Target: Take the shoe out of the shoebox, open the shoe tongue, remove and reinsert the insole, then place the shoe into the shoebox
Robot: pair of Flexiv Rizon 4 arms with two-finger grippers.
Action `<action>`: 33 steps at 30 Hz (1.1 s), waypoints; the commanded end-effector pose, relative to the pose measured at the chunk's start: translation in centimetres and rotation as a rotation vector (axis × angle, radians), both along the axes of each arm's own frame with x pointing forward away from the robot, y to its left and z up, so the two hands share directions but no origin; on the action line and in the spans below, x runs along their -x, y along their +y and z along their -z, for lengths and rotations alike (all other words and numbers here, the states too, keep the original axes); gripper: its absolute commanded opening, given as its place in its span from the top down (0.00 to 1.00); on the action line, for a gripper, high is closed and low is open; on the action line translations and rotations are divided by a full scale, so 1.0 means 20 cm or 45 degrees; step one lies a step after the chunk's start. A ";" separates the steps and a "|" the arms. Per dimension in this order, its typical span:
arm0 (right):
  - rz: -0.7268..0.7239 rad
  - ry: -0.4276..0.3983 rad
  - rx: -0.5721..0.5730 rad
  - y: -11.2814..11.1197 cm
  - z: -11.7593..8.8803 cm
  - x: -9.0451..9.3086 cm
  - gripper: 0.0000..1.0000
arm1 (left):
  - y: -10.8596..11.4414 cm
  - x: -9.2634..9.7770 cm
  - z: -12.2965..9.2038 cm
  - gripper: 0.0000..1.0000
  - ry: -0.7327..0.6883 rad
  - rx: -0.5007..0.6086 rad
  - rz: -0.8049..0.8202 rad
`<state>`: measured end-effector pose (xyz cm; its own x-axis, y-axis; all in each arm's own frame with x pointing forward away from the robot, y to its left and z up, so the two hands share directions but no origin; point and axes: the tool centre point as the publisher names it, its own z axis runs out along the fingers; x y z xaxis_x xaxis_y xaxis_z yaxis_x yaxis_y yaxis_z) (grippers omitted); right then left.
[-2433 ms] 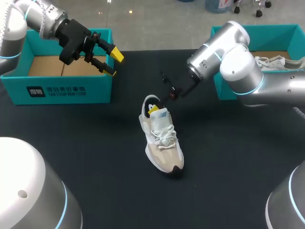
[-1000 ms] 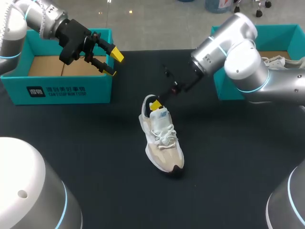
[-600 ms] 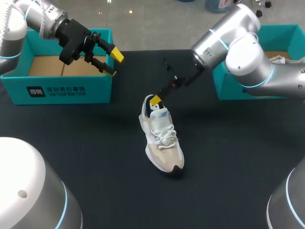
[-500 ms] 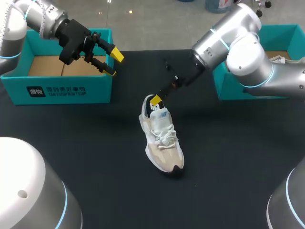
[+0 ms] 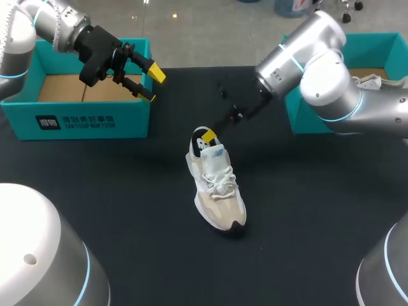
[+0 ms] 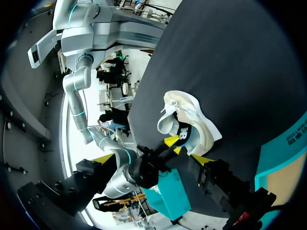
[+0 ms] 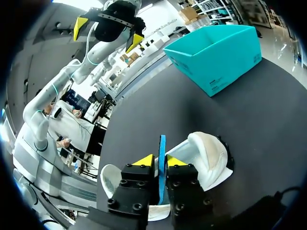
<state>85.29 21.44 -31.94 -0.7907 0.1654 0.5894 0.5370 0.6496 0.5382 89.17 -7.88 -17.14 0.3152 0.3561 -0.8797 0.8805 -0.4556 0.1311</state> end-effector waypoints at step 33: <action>-0.082 0.032 0.064 0.02 0.07 0.04 0.04 | 0.00 0.00 0.00 0.00 -0.003 -0.004 0.002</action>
